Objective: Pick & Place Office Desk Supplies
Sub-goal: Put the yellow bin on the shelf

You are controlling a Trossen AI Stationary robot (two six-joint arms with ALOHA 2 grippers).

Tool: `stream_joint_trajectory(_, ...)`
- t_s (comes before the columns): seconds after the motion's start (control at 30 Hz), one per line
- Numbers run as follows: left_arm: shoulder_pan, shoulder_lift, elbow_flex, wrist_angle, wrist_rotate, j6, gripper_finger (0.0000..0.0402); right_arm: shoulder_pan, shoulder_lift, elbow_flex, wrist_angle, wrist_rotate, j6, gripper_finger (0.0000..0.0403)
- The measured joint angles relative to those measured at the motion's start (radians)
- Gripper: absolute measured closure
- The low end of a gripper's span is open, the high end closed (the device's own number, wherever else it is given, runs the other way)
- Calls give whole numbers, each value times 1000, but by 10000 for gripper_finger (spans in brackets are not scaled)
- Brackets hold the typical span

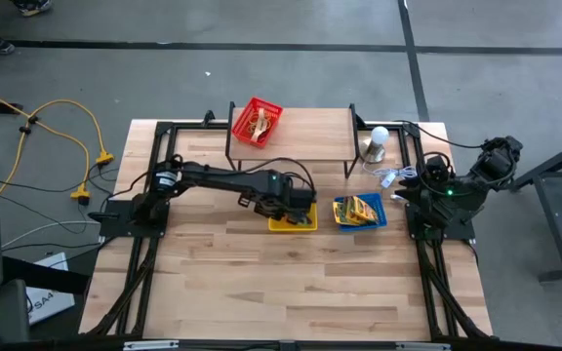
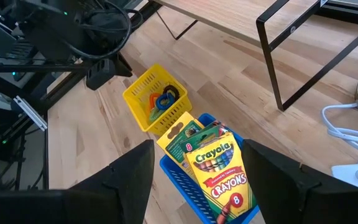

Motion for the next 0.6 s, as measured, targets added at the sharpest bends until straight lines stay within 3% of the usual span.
stream_joint_trajectory(0.6, -17, 0, -77, 86, -10, -104, 338, 0, 0, 0, 0, 0, 0, 172)
